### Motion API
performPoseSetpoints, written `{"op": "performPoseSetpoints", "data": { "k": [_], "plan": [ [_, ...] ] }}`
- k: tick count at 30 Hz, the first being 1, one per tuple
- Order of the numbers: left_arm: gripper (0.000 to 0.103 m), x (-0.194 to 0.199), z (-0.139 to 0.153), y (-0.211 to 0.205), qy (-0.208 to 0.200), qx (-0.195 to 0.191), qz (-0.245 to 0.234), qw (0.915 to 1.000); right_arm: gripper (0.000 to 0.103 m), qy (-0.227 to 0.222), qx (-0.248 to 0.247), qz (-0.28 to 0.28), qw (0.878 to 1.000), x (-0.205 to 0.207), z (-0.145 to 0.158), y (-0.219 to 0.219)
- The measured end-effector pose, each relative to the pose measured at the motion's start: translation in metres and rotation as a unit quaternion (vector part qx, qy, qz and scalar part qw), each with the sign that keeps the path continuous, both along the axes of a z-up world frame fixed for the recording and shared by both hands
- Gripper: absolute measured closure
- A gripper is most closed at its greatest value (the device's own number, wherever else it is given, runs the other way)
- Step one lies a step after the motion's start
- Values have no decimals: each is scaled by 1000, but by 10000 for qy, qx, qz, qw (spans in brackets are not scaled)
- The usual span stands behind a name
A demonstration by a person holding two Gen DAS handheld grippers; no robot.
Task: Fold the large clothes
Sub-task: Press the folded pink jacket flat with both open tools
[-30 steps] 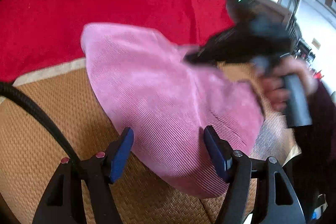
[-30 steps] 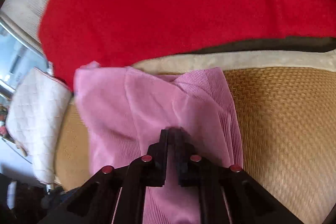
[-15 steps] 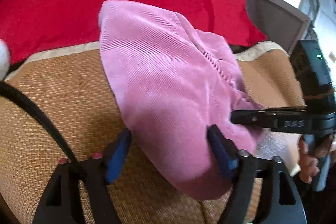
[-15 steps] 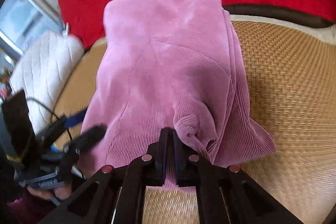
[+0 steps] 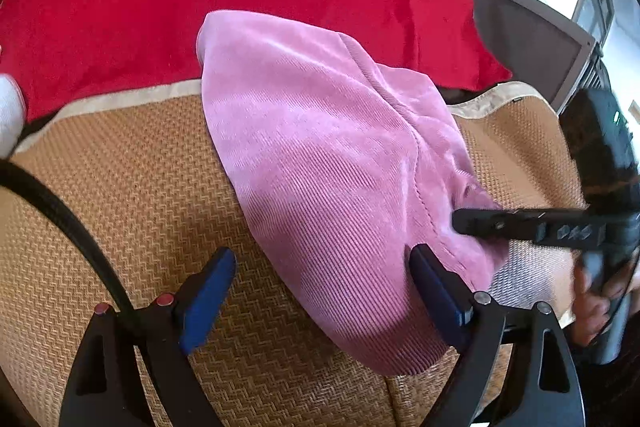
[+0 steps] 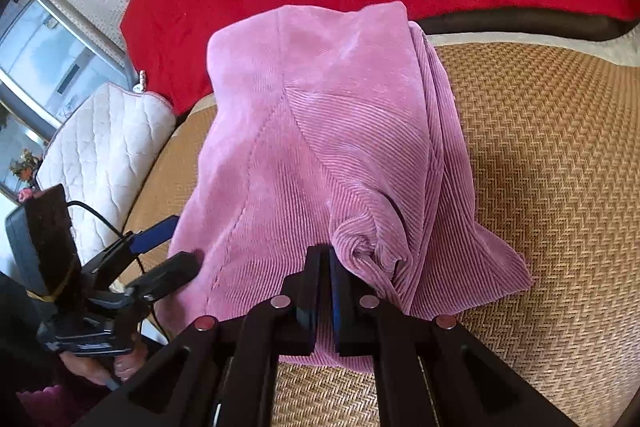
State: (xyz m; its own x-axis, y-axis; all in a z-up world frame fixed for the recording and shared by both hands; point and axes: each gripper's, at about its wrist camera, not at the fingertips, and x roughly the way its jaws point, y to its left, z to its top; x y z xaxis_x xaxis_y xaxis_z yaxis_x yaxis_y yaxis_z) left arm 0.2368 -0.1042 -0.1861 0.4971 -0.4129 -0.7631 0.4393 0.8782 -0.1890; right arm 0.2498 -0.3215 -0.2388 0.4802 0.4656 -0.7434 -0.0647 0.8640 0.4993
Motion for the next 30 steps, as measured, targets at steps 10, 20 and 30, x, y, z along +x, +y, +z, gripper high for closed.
{"op": "performPoseSetpoints", "data": {
  "k": [10,20,30],
  "plan": [
    [12,-1,1,-10,-362,341,20,9988,91,-578,-237,151,9979,44,80,-20],
    [12,3,-1,-12,-424,364,-9,9984,92,342,-595,-15,9976,150,13,0],
    [13,13,11,2,-365,109,-31,9993,92,90,77,-188,9998,111,24,-25]
  ]
}}
